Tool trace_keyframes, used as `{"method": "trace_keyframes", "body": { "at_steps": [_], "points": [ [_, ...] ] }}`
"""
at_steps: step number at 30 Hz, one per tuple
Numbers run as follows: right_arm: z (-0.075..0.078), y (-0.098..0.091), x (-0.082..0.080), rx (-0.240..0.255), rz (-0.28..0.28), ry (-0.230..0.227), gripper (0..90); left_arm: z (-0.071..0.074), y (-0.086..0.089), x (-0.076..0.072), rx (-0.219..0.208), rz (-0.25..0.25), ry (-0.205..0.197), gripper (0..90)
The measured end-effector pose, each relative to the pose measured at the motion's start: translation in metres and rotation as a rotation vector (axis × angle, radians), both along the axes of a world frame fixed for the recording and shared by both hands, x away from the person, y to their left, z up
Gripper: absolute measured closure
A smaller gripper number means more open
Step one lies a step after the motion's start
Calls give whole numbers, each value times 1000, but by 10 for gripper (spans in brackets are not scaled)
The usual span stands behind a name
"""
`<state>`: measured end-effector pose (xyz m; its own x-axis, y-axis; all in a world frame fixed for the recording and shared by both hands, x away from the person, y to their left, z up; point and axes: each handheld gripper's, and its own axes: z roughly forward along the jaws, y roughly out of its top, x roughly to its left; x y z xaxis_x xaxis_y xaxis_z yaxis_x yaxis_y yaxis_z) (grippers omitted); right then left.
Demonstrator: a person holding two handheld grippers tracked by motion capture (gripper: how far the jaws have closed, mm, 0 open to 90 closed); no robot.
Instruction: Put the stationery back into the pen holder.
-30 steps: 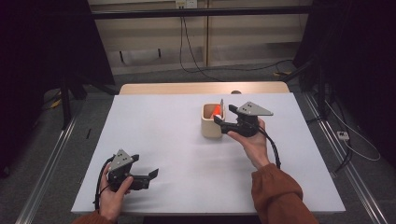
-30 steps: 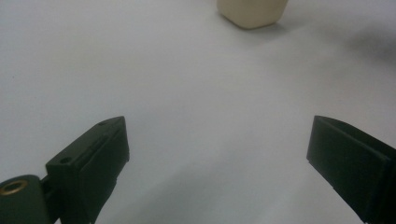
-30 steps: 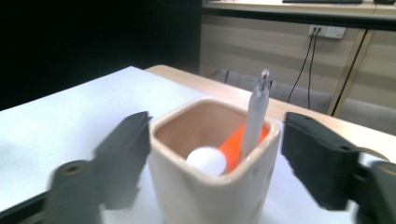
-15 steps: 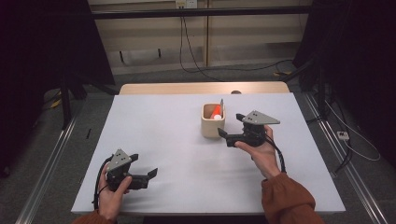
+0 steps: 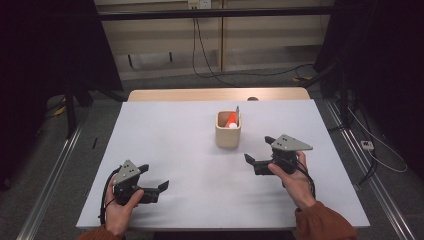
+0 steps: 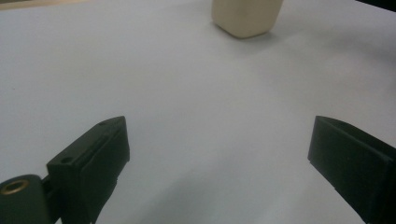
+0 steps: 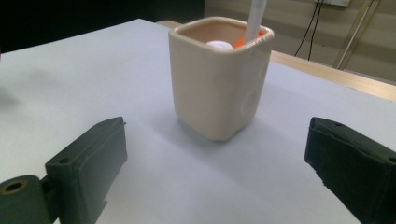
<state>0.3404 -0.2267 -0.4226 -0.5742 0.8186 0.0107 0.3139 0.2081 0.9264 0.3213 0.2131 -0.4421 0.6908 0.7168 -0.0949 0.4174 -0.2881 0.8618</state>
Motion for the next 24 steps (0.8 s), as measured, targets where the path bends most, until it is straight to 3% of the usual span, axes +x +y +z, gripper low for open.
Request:
{"method": "trace_keyframes", "body": {
  "at_steps": [18,24],
  "points": [
    [-14,-36,-40,-21,-92,10,53,1,2,-1,-5,9,-5,59],
    [-26,-49,-54,-17,-146,30,53,2,3,-1,-1,11,-12,59]
  ]
}}
